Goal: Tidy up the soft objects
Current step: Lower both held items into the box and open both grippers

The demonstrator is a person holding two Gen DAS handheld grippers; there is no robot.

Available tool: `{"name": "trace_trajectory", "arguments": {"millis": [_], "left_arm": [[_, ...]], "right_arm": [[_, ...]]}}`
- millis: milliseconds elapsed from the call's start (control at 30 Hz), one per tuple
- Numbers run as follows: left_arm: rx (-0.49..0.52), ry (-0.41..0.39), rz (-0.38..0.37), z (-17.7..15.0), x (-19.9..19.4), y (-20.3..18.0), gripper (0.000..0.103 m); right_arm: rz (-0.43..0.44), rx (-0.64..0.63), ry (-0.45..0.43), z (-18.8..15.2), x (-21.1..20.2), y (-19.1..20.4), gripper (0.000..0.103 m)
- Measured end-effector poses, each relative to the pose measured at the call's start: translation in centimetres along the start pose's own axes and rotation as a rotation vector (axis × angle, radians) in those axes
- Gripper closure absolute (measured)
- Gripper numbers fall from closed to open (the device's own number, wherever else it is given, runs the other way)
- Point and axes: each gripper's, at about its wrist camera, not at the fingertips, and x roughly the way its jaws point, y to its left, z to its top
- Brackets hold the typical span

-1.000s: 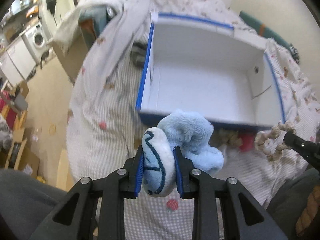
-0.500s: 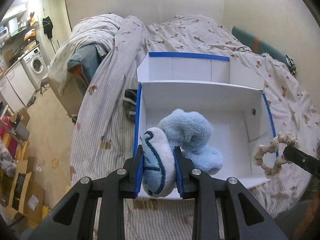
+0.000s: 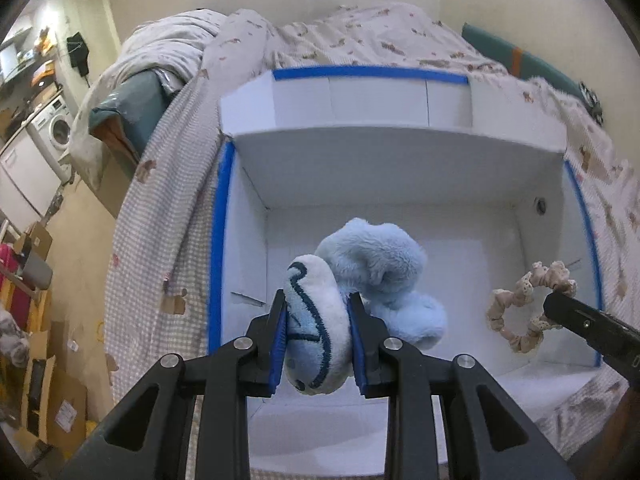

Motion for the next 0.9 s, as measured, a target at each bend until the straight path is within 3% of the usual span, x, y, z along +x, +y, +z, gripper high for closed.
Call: {"name": "trace_trajectory", "arguments": {"millis": [67,200,433,800,900], "left_arm": [[0.024,0.005,0.032,-0.4,1.1,-0.6,0.079],[0.009,0.026,-0.03,-0.9,2.4,-1.0,0.078],[0.043,0.03,-0.024,-1.3,2.9,-1.8,0.078],[0.04,0.039,-0.006,-1.3,3.2,-1.4,0.077],[0.041,0.03,-0.01,-1.2,2.9,-1.3,0.072]], "right_arm": [[-0.011,0.01,0.021,-0.3,0.9,-0.5,0.092],[-0.057,-0.028,0.043,-0.7,2.4,-0.5,0.092],[-0.082,-0.052,0.097,-1.5,4.7,-0.5,0.092],[-0.1,-0.068,0.095,-1.3,5.3,-0.2,0.092],[-0.107,-0.063,0.098,-1.4,5.4,-0.2,0.091]]}}
